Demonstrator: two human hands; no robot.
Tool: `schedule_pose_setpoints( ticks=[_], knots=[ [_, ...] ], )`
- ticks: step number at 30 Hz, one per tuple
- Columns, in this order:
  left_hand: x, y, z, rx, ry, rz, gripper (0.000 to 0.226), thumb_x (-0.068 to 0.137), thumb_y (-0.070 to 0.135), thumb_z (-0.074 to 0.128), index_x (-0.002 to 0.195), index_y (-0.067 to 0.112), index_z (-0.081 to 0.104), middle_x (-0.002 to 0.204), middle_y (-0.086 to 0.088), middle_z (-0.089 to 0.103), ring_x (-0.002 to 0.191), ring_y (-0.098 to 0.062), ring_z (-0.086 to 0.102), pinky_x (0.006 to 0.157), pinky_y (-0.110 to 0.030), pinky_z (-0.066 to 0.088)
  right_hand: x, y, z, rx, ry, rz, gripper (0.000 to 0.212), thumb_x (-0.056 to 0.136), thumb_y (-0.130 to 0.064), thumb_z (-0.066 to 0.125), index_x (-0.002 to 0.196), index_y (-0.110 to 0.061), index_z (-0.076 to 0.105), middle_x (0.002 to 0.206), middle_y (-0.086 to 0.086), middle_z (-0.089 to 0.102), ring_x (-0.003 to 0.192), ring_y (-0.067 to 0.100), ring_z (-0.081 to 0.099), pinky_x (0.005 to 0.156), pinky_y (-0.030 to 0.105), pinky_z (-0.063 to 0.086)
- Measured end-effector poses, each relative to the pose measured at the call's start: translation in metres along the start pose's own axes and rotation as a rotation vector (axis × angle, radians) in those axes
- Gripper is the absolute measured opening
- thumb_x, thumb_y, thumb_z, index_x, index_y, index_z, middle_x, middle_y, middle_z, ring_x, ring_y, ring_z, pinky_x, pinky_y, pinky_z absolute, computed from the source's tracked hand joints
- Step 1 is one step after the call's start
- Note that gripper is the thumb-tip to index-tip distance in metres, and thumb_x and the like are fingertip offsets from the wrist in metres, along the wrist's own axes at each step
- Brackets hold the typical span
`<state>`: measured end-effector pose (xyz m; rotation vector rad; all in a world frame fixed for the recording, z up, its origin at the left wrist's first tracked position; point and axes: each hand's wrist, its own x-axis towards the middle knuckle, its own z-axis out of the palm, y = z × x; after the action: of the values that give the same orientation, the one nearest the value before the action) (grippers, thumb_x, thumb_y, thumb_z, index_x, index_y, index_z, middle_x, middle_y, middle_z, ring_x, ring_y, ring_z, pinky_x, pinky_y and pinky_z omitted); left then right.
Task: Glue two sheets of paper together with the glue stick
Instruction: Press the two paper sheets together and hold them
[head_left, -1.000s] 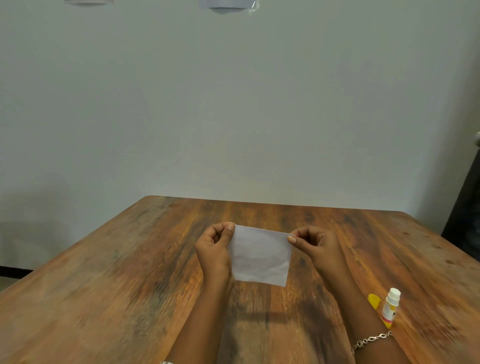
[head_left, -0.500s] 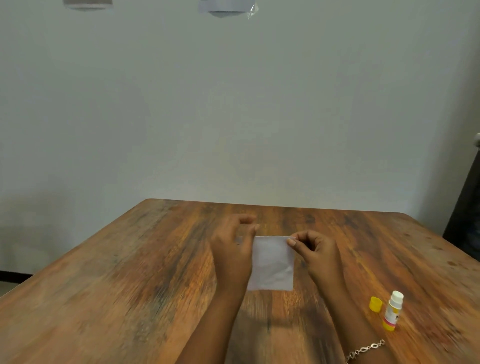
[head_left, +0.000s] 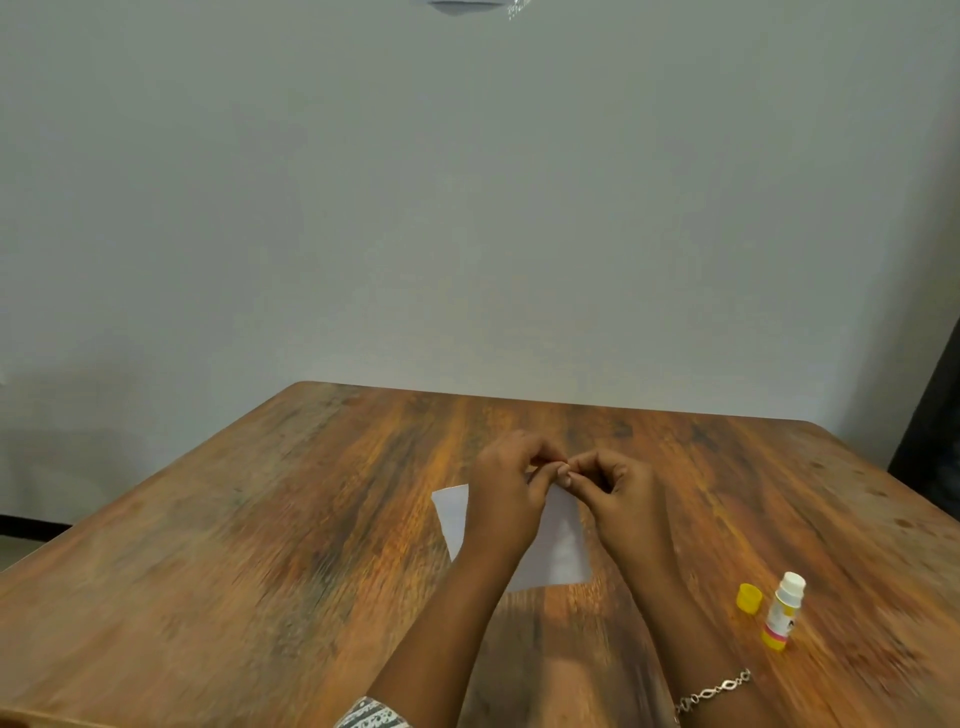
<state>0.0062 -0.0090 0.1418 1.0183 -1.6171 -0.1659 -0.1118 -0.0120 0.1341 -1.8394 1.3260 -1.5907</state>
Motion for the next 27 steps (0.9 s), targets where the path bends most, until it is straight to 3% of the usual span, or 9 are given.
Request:
schedule_pose_setpoints(
  ticks=[6,11,15,19,27],
  knots=[
    [0.002,-0.001,-0.004,0.011,-0.054,-0.047,0.008,0.082,0.003,0.063,0.076,0.005,0.066,0.077,-0.005,0.066,0.067,0.004,0.049,0.06,-0.006,0.039,-0.001,-0.003,0.003,0.001,-0.003,0.0,0.004,0.078,-0.007,0.068,0.076,-0.01,0.07,0.071,0.001,0.068,0.072,0.015,0.065,0.066,0.029,0.054],
    [0.003,-0.005,-0.002,0.019,-0.078,-0.059,0.007,0.083,0.004,0.062,0.078,0.004,0.065,0.08,-0.008,0.066,0.067,0.003,0.048,0.061,-0.007,0.034,-0.002,-0.004,0.001,0.003,0.009,0.008,0.003,0.076,-0.007,0.07,0.073,-0.008,0.068,0.071,0.002,0.068,0.071,0.016,0.065,0.065,0.032,0.054],
    [0.006,-0.005,-0.004,0.026,-0.131,-0.078,0.007,0.085,0.008,0.061,0.081,0.005,0.066,0.078,0.001,0.061,0.067,0.001,0.05,0.061,-0.007,0.036,-0.001,-0.003,0.0,-0.012,-0.01,0.008,0.003,0.076,-0.009,0.07,0.074,-0.008,0.068,0.07,-0.001,0.067,0.071,0.013,0.064,0.064,0.03,0.054],
    [0.009,-0.004,-0.006,0.053,-0.178,-0.057,0.009,0.087,0.007,0.058,0.08,0.003,0.063,0.077,0.0,0.058,0.072,-0.012,0.053,0.062,-0.014,0.038,-0.001,-0.002,0.0,-0.024,-0.019,0.007,0.002,0.078,-0.009,0.069,0.076,-0.008,0.069,0.071,0.002,0.067,0.072,0.015,0.064,0.067,0.035,0.054],
    [0.012,-0.007,-0.008,0.05,-0.211,0.002,0.012,0.088,0.003,0.054,0.076,0.004,0.057,0.074,-0.001,0.054,0.064,-0.007,0.046,0.06,-0.019,0.037,0.007,-0.005,-0.003,-0.025,-0.159,-0.015,0.011,0.081,-0.016,0.065,0.082,-0.007,0.072,0.078,0.011,0.071,0.076,0.021,0.065,0.073,0.045,0.054]
  ],
)
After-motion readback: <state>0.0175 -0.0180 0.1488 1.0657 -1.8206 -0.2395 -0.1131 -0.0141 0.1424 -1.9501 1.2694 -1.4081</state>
